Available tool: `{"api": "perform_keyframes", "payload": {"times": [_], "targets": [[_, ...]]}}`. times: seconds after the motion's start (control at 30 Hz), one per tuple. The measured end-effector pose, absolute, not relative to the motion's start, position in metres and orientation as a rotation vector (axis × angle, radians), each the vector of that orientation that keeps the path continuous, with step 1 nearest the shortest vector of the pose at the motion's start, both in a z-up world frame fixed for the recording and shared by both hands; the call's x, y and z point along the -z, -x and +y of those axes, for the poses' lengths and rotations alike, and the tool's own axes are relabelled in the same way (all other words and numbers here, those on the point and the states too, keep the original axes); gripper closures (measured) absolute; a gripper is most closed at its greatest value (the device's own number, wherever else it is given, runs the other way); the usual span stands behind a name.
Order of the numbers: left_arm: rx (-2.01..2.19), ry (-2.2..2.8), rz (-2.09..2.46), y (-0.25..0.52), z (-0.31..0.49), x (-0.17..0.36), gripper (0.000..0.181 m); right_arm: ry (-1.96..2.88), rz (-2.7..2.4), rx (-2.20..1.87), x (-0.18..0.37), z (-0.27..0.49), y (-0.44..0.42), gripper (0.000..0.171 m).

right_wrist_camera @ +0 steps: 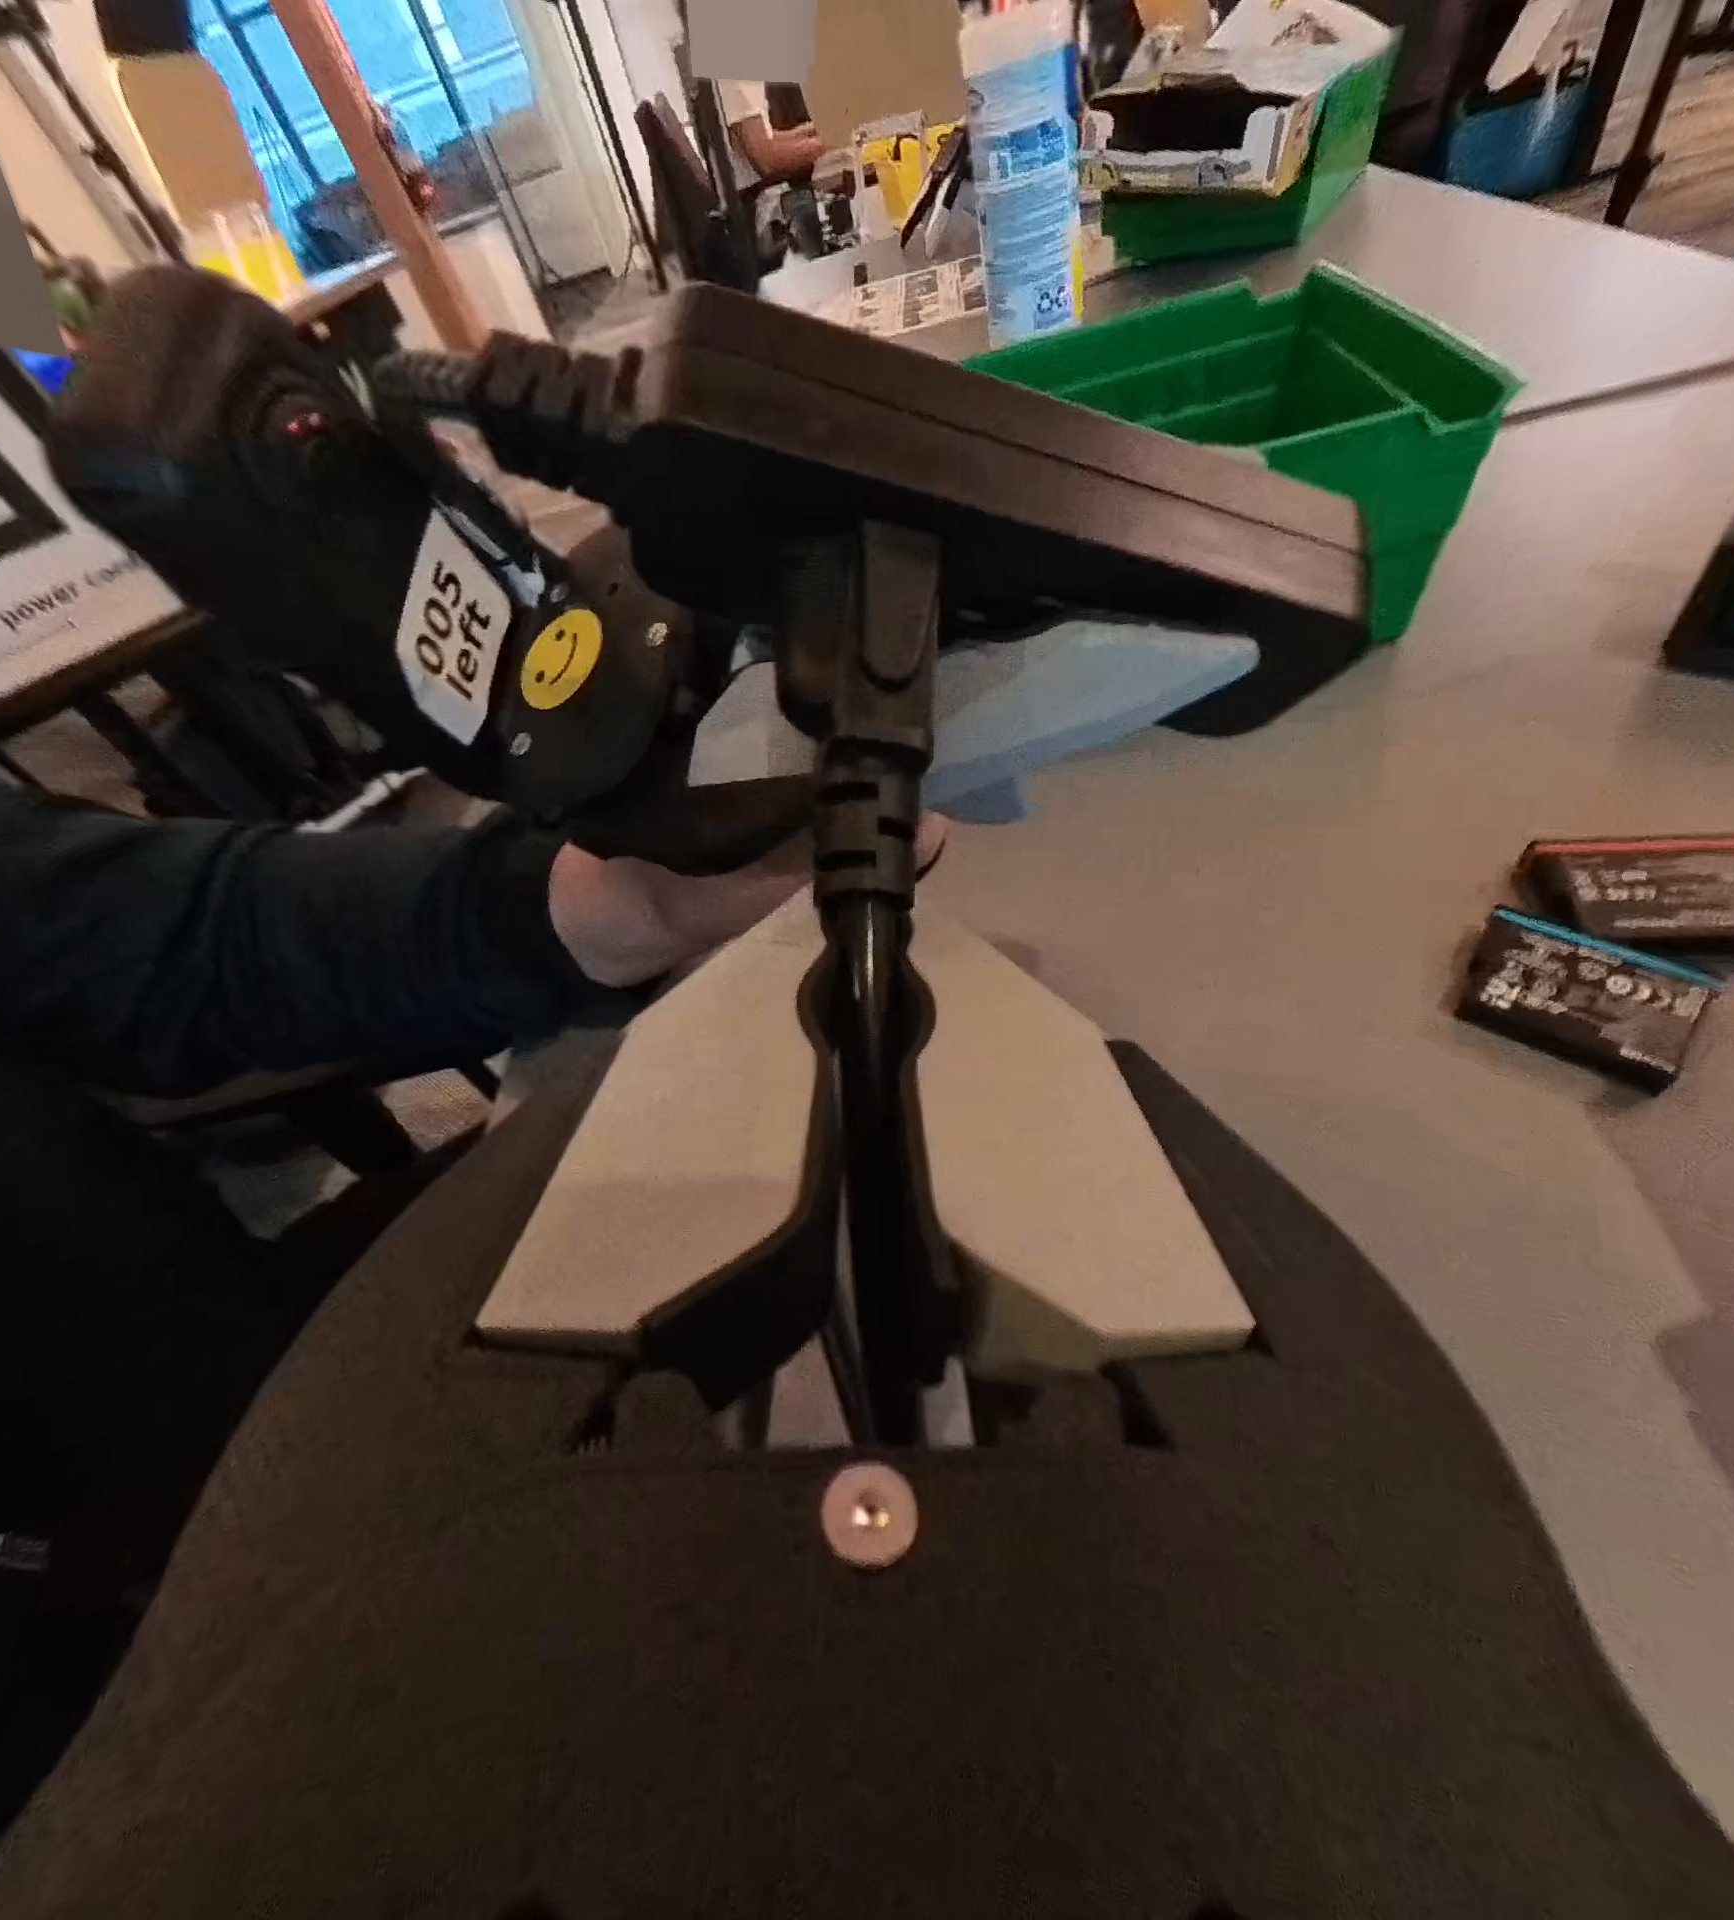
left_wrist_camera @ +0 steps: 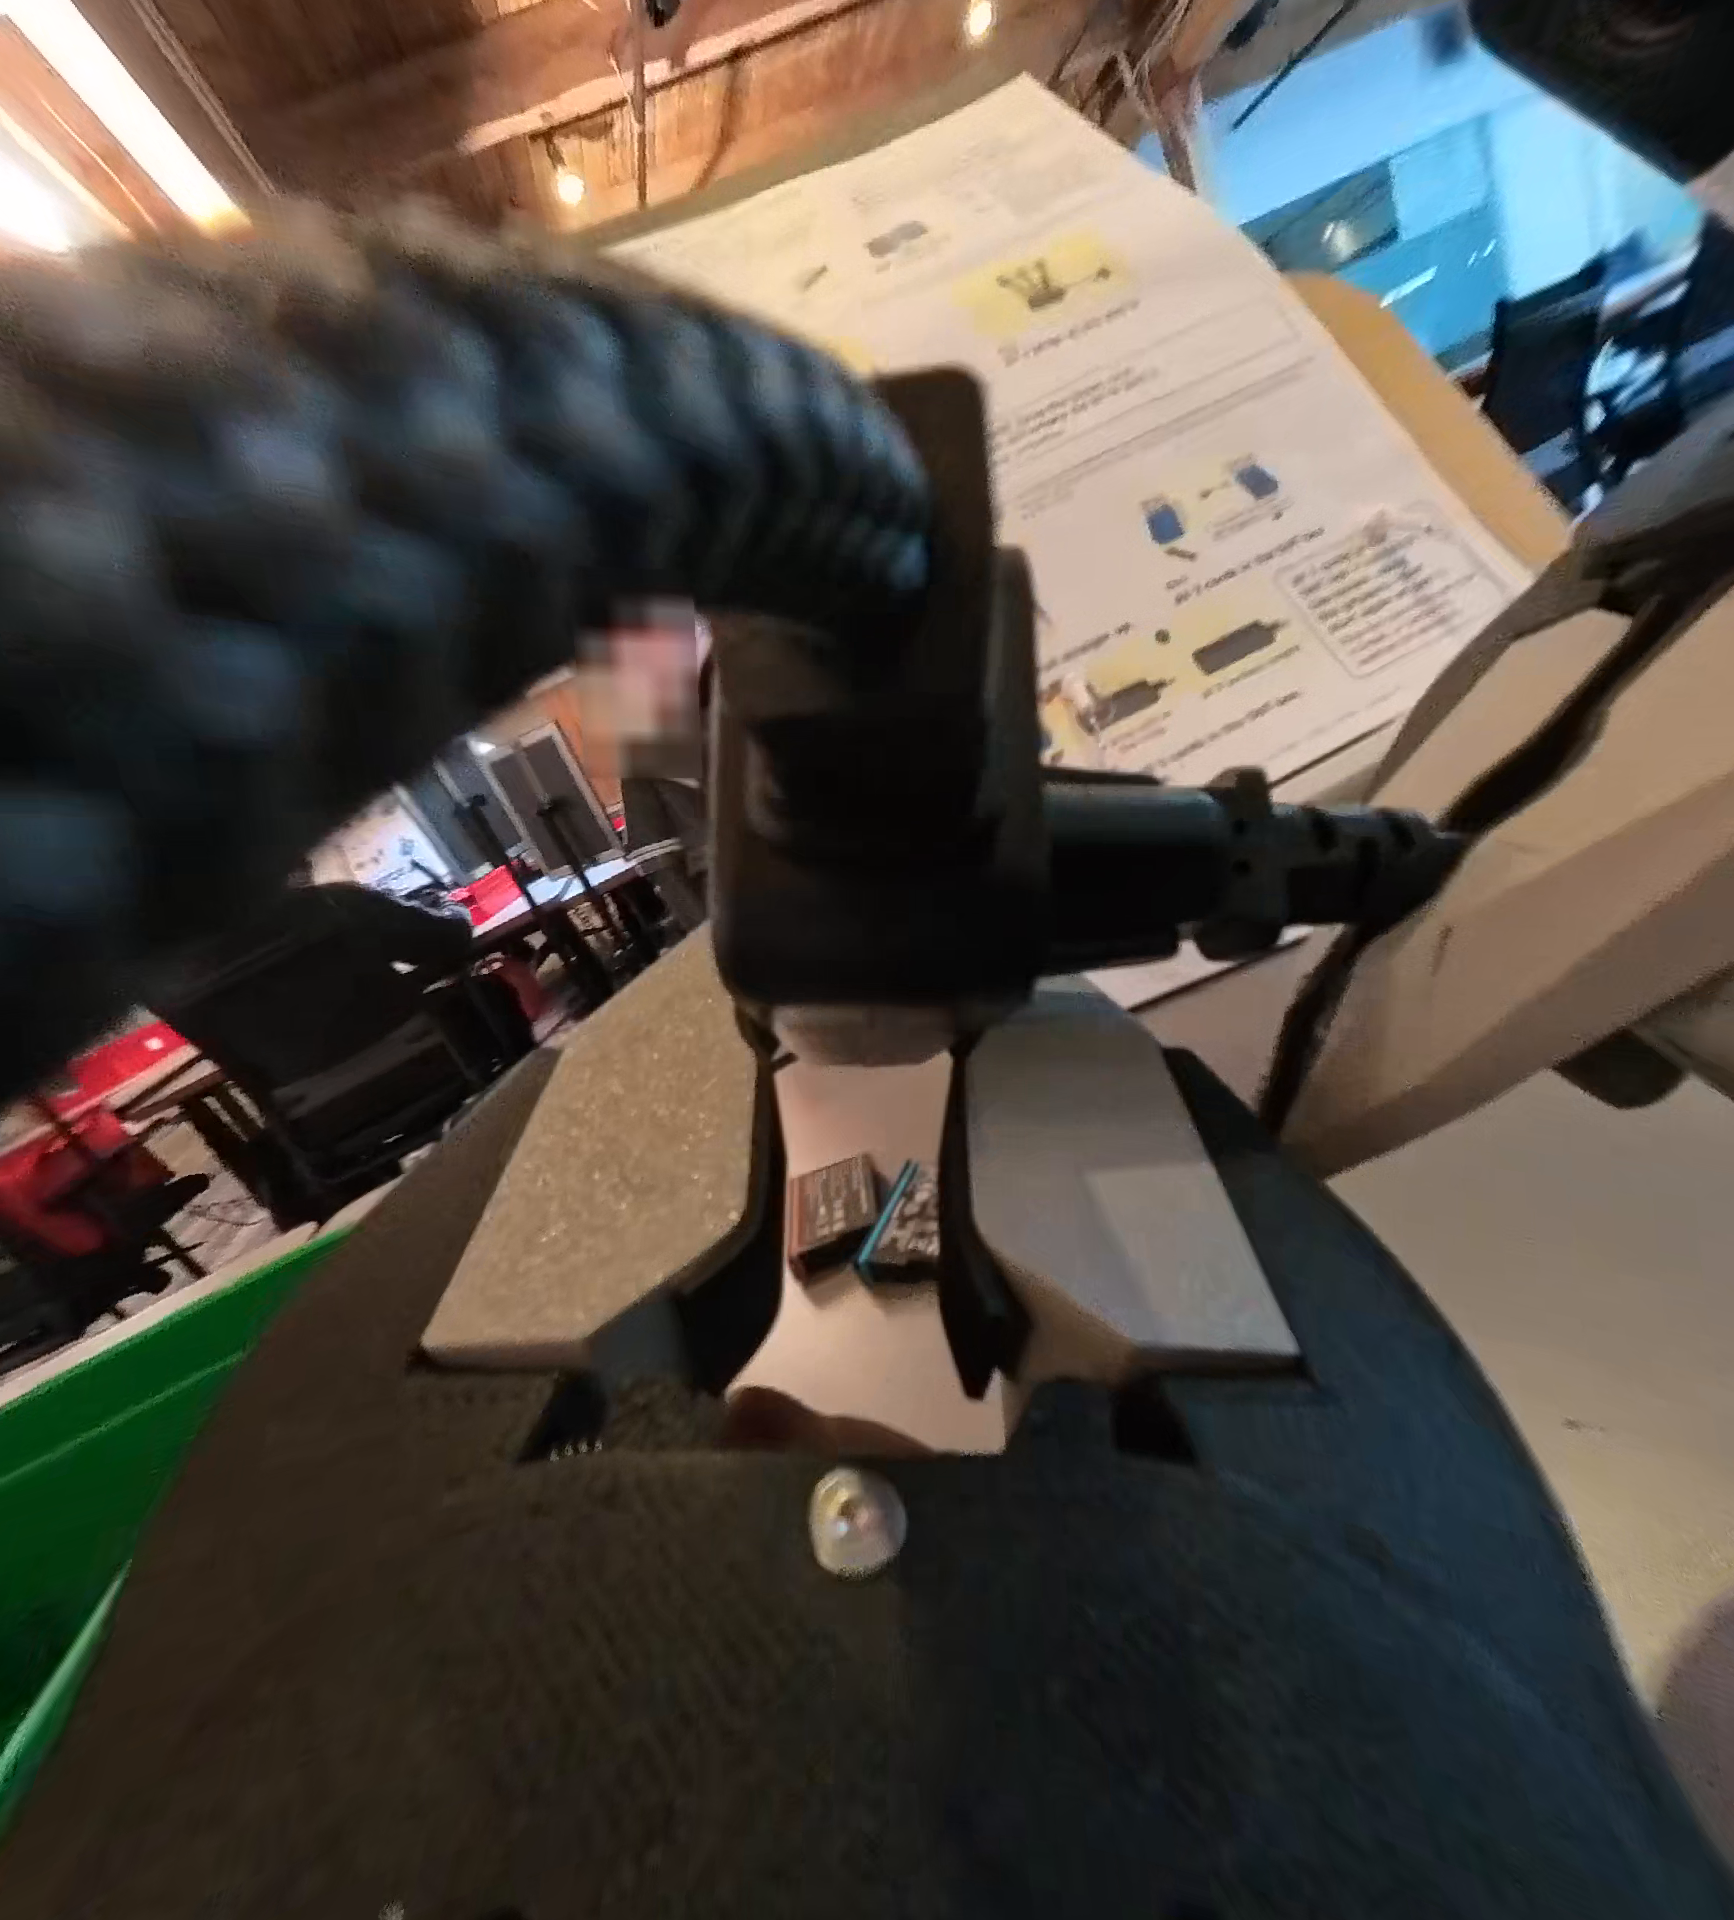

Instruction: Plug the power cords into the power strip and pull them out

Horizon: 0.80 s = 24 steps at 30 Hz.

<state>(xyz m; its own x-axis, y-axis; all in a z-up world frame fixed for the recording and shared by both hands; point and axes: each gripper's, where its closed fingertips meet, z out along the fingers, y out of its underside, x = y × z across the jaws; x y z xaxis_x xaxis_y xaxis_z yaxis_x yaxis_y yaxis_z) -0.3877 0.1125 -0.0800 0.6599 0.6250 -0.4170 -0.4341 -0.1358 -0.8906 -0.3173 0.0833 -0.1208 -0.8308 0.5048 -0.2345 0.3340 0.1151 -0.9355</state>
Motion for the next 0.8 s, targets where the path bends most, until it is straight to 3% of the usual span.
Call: {"api": "perform_keyframes", "payload": {"times": [0.8], "targets": [[-0.916, 1.363, -0.154, 0.377, 0.107, 0.067, 0.155, 0.848, -2.267, -1.883, 0.112, 0.077, 0.305, 0.17]]}}
